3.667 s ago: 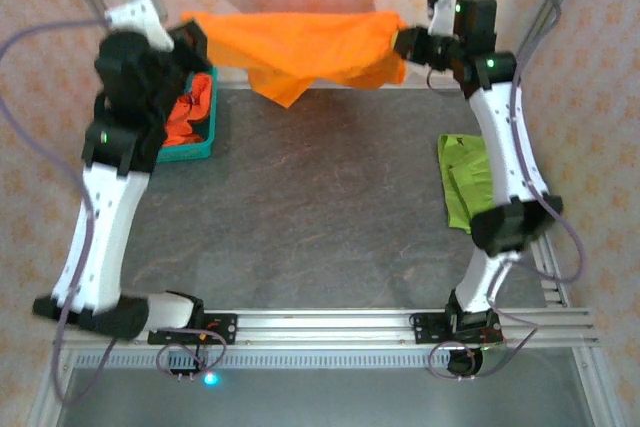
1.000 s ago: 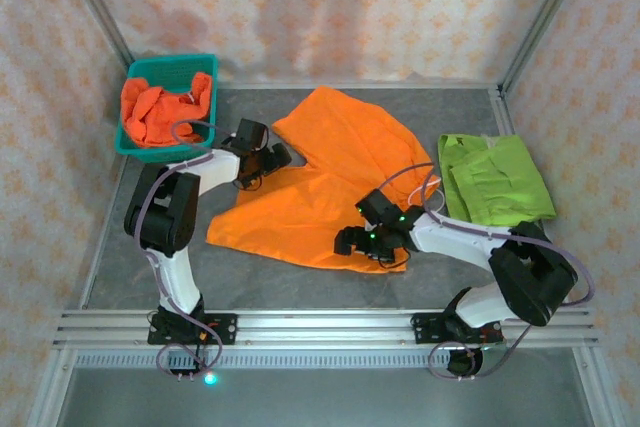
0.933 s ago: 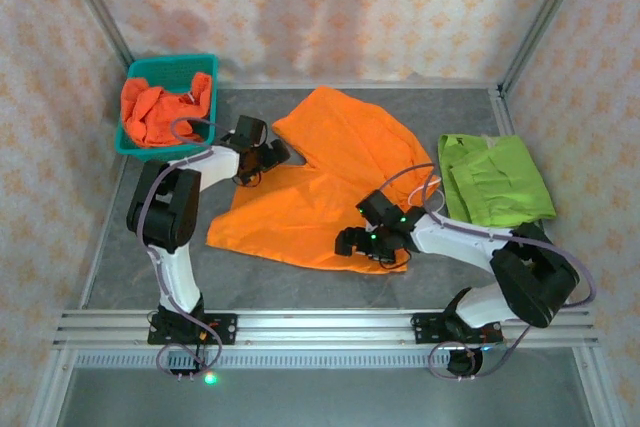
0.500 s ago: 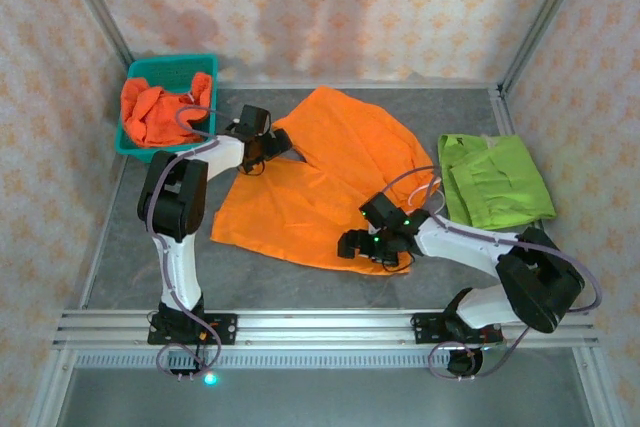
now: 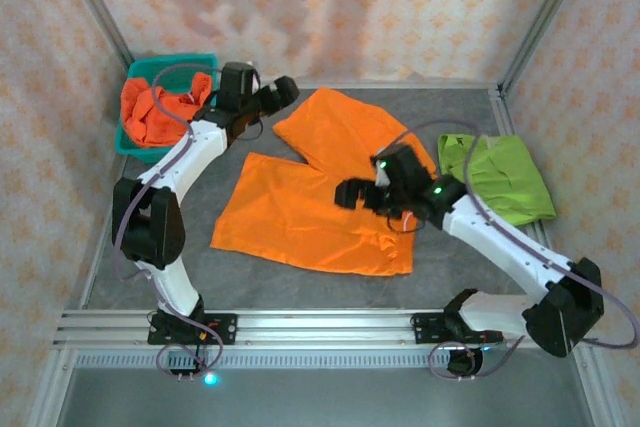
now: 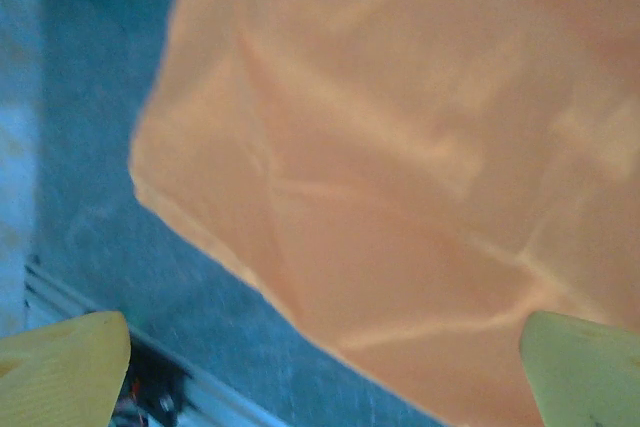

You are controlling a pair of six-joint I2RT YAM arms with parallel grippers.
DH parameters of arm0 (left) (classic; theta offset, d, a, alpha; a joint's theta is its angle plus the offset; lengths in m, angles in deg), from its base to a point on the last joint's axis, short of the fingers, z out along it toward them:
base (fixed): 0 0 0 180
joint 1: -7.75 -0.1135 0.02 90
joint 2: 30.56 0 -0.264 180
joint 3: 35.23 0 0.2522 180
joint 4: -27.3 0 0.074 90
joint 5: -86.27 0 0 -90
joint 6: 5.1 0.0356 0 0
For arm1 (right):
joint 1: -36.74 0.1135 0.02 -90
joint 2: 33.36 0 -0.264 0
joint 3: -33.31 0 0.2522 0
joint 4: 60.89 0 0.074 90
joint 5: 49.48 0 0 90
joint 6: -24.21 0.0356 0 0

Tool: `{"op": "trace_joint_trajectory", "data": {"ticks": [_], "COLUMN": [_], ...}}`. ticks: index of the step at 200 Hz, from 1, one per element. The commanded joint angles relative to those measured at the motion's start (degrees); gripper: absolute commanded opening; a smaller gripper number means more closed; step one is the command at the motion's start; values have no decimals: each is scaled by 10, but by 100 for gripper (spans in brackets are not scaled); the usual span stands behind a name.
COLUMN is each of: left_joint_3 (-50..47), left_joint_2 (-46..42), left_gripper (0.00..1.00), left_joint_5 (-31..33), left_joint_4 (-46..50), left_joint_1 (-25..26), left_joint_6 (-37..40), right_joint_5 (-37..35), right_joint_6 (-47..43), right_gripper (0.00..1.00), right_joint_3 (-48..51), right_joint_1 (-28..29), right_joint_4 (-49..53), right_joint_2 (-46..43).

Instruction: Fold and stack the shorts

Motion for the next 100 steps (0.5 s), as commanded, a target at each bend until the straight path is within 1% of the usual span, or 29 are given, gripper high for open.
{"op": "trace_joint_trajectory", "data": {"ticks": [1, 16, 24, 43, 72, 100], "left_joint_3": [44, 83, 101, 149, 205, 226], "left_joint_2": [39, 72, 107, 164, 243, 297], "left_gripper": [100, 100, 100, 100, 100, 100], "left_joint_5": [-41, -47, -50, -52, -48, -46], "left_joint_4": [11, 10, 10, 14, 25, 7], "left_joint_1": [21, 29, 31, 35, 39, 43], "left_joint_6": [8, -3, -10, -21, -38, -61], "right_joint_5": [-35, -20, -9, 16, 28, 32], "right_joint_6": [-39, -43, -48, -60, -81, -104], "right_gripper": [100, 100, 100, 100, 100, 100], "right_joint_3": [-34, -48, -56, -70, -98, -120], "right_joint_1": [-64, -121, -146, -194, -237, -263], "right_joint_4": [62, 58, 55, 42, 32, 24], "right_joint_2": [12, 34, 50, 89, 171, 243]}}
